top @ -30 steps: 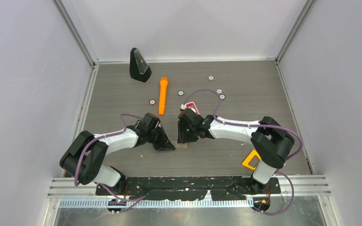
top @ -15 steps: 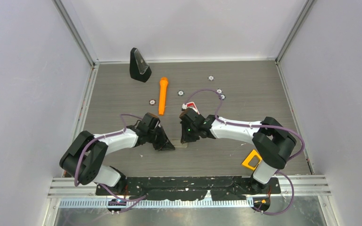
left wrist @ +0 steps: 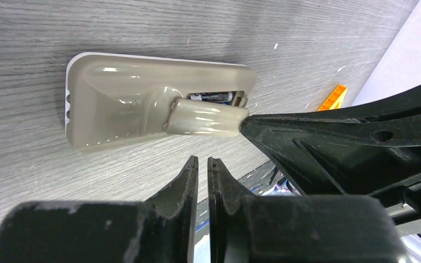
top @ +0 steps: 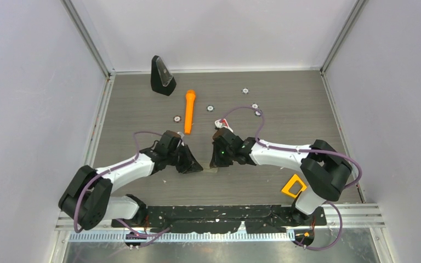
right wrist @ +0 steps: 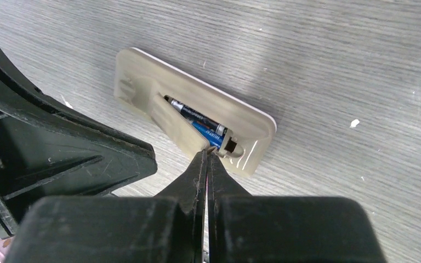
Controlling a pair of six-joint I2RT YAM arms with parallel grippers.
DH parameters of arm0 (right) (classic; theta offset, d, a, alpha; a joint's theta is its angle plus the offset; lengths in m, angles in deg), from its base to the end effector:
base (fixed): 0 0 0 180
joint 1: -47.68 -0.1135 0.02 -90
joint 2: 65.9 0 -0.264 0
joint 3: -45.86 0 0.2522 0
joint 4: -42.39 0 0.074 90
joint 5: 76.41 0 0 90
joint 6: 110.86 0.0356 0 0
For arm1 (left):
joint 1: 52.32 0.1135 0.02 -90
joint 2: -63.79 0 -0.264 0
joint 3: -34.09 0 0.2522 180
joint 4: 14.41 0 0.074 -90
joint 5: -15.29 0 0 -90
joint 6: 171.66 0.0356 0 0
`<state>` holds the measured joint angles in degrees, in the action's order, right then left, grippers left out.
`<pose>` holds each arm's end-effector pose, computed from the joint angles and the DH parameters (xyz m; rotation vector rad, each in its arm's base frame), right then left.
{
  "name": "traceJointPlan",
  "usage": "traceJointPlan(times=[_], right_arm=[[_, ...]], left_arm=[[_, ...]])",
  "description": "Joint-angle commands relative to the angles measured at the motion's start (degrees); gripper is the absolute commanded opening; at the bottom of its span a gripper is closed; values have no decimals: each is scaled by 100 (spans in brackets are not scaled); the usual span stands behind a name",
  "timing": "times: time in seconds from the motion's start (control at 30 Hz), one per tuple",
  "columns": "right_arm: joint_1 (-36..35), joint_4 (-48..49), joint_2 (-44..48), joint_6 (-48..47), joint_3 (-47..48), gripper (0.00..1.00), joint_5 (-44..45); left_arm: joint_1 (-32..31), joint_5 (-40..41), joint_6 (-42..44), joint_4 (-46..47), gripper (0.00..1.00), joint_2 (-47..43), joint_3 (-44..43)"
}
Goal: Load the batteries into the remote control
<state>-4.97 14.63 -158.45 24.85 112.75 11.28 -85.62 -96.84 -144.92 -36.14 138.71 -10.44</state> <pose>0.1957 0.2587 0.1800 -0.1792 2.6611 0.7023 0.1887 -0.1400 0.1564 -0.5388 2.7360 -1.0747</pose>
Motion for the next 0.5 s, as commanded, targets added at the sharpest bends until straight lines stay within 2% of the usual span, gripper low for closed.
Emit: traceJointPlan(times=[0.0, 0.23, 0.47], right_arm=[[16, 213, 446, 329, -59, 5, 7], [26, -61, 514, 536, -48, 5, 159], [21, -81, 385, 720, -76, 5, 203]], left_arm=[[1, 301, 265, -333, 14, -425, 2], [123, 599, 463, -662, 22, -828, -61], [347, 497, 478, -554, 25, -800, -69]])
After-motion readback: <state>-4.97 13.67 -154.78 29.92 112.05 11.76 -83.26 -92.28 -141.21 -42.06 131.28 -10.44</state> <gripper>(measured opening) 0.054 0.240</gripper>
